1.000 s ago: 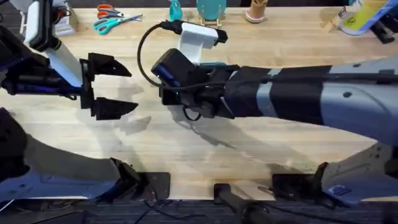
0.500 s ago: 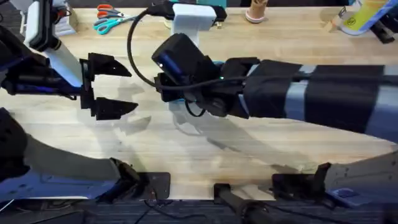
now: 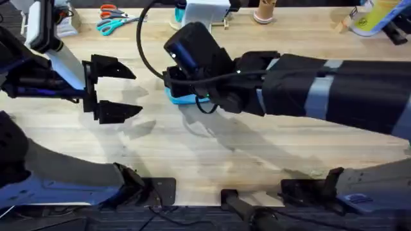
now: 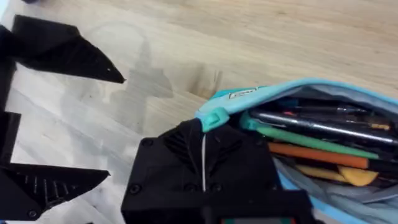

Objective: Unzip the bag, pick up the pens from the table one at a time and place them inside, then zip the bag closed.

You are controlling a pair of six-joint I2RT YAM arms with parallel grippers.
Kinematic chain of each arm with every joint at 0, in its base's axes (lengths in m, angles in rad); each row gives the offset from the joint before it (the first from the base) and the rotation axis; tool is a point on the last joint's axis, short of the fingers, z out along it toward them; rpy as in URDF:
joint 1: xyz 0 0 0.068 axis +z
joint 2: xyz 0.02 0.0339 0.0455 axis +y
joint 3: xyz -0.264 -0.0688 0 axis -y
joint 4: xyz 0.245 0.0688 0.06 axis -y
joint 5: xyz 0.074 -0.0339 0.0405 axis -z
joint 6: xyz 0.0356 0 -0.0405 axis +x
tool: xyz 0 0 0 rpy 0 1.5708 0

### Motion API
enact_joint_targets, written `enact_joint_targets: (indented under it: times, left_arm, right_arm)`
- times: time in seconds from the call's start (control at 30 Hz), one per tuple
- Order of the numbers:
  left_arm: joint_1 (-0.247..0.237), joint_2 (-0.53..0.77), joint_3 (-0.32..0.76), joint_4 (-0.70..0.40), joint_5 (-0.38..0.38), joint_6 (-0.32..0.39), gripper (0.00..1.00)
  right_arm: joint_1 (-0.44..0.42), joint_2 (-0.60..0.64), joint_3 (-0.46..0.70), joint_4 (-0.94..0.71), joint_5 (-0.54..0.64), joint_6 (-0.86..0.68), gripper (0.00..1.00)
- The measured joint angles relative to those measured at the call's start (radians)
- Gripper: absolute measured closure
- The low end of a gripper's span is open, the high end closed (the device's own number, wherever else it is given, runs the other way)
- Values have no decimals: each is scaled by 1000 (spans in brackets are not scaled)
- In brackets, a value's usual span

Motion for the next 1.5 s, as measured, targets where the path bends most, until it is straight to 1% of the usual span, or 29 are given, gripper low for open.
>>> enact_joint_targets:
  times: [0.27, 0.47, 0.7, 0.87, 1.27, 1.4, 1.5]
  left_arm:
    - [0, 0, 0, 6, 0, 0, 6]
    - [0, 0, 0, 88, 0, 0, 6]
    - [0, 0, 0, 134, 0, 0, 6]
    - [0, 0, 0, 226, 0, 0, 6]
    - [0, 0, 0, 229, 5, 0, 7]
    - [0, 0, 0, 196, 37, 0, 6]
    - [0, 0, 0, 190, 67, 0, 6]
  right_arm:
    - [-2, -7, 0, 6, 1, 0, 971]
    - [-2, -7, 0, 6, 1, 0, 972]
    - [-2, -7, 0, 6, 1, 0, 972]
    - [-4, -7, 0, 6, 1, 0, 971]
    - [-5, -7, 0, 6, 1, -3, 971]
    - [-5, -7, 0, 6, 1, -3, 971]
    - [-5, -7, 0, 6, 1, -5, 971]
